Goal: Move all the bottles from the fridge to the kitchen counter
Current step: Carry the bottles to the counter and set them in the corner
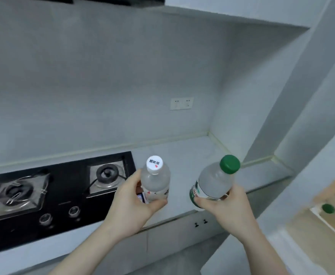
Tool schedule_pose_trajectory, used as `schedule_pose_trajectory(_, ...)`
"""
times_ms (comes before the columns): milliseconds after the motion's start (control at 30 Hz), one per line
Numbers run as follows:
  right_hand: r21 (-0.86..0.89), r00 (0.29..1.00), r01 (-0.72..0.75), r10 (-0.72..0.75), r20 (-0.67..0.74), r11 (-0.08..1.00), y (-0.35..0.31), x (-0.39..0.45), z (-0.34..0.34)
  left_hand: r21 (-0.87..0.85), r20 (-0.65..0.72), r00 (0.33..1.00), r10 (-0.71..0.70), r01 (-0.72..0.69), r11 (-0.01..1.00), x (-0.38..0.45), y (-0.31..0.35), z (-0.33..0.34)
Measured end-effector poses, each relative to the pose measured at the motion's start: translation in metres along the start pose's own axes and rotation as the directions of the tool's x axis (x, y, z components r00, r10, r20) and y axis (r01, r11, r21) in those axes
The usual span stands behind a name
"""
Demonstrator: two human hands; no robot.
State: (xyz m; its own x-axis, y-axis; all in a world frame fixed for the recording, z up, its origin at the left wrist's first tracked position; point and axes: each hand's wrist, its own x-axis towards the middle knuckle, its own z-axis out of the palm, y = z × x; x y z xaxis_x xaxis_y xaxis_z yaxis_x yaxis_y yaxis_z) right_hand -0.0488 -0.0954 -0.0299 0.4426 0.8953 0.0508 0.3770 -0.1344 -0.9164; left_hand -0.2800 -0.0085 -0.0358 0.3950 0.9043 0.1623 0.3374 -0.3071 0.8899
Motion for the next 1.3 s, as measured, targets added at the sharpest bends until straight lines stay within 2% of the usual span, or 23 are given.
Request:
schedule_pose_trajectory(267,0.049,0.962,0.069,-0.08,0.262,0.996,-0.057,-0.037,0.163,0.052,-0.237,0.966,-0.105,0.121,0.991,-0.091,-0.061,-0.145)
schedule_pose_trajectory(367,0.046,0.924,0.114,-0.123,0.362,0.992,-0.08,-0.044,0.211,0.056,-0.337,0.929,-0.155,0.184,0.981,-0.123,-0.077,-0.187)
schedule_pose_trajectory(500,0.054,0.837,0.206,-0.204,0.508,0.977,-0.116,-0.047,0.277,0.067,-0.488,0.851,-0.194,0.258,0.964,-0.159,-0.1,-0.239)
schedule_pose_trajectory(667,0.112,0.684,0.306,-0.3,0.665,0.945,-0.149,-0.043,0.356,0.039,-0.667,0.703,-0.248,0.365,0.93,-0.188,-0.133,-0.288)
schedule_pose_trajectory(833,0.161,0.543,0.335,-0.33,0.773,0.928,-0.167,-0.028,0.427,-0.019,-0.778,0.553,-0.3,0.456,0.89,-0.202,-0.159,-0.321)
schedule_pose_trajectory(1033,0.225,0.367,0.357,-0.358,0.859,0.907,-0.19,-0.03,0.507,-0.134,-0.854,0.351,-0.384,0.565,0.814,-0.232,-0.182,-0.352)
schedule_pose_trajectory(1233,0.299,0.146,0.376,-0.375,0.915,0.877,-0.218,-0.062,0.578,-0.258,-0.888,0.161,-0.43,0.599,0.758,-0.28,-0.199,-0.378)
schedule_pose_trajectory(1300,0.32,0.096,0.374,-0.379,0.92,0.871,-0.228,-0.078,0.603,-0.28,-0.9,0.105,-0.423,0.603,0.747,-0.297,-0.205,-0.391)
